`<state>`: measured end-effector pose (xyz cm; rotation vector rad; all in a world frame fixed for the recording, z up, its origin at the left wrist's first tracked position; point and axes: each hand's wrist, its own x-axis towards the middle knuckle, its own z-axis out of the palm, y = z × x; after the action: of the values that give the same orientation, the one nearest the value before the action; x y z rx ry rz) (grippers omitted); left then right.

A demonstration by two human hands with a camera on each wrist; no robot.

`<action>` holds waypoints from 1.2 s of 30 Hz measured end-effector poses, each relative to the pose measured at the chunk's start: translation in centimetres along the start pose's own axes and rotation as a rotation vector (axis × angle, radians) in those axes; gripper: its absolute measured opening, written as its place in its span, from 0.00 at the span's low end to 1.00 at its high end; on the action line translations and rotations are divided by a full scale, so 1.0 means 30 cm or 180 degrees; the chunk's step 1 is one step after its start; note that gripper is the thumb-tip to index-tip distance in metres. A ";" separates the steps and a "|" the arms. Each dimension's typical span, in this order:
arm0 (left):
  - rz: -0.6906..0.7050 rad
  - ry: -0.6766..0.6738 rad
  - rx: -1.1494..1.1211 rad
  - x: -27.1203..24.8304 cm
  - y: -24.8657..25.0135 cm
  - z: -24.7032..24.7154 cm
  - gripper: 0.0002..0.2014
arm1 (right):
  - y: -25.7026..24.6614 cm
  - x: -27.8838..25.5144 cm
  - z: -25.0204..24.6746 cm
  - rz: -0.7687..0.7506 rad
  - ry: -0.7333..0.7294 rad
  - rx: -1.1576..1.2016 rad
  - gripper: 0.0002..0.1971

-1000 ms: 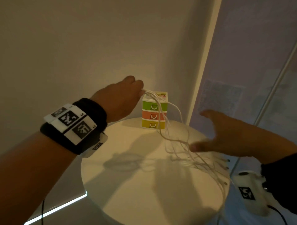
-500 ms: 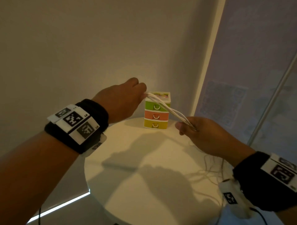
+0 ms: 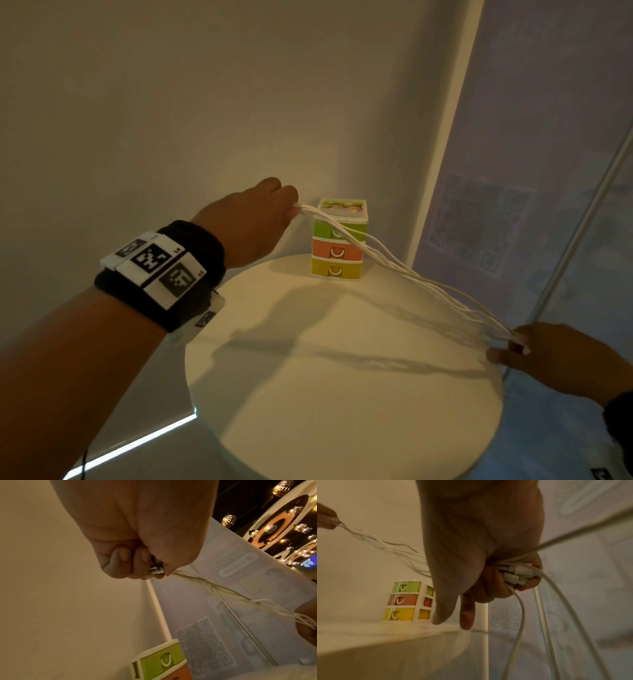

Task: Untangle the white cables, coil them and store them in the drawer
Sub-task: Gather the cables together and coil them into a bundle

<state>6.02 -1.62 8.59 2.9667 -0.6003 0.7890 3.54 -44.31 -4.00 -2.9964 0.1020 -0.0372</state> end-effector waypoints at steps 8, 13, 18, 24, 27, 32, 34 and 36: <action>0.0031 -0.0018 -0.0063 0.009 0.005 0.005 0.14 | 0.022 0.011 0.019 0.0225 -0.0036 -0.0003 0.34; 0.0139 -0.0215 -0.0084 0.010 0.040 0.017 0.15 | -0.079 -0.019 -0.052 0.0125 -0.1079 0.0081 0.44; 0.0343 -0.0402 -0.0064 0.011 0.098 0.019 0.14 | -0.321 -0.083 -0.211 -0.0363 -0.0531 0.0026 0.49; 0.0793 -0.0630 0.0258 -0.007 0.182 0.028 0.13 | -0.655 -0.145 -0.306 -0.1586 0.0542 0.1111 0.46; 0.0965 -0.0737 0.0462 -0.006 0.209 0.056 0.23 | -0.774 -0.114 -0.261 -0.1948 0.0524 0.1026 0.45; 0.0780 -0.0900 -0.0694 0.015 0.164 0.084 0.19 | -0.799 -0.067 -0.215 -0.2130 0.0446 0.1179 0.43; 0.0382 -0.0856 -0.1576 0.007 0.155 0.063 0.16 | -0.795 -0.059 -0.219 -0.2186 0.0396 0.1176 0.40; 0.0036 -0.0737 -0.2132 -0.008 0.153 0.038 0.15 | -0.796 -0.048 -0.225 -0.2245 0.0430 0.1200 0.29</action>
<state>4.68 -5.92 7.11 2.4353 -0.7154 0.1763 3.49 -21.60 6.08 -2.4979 -0.8428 -0.2942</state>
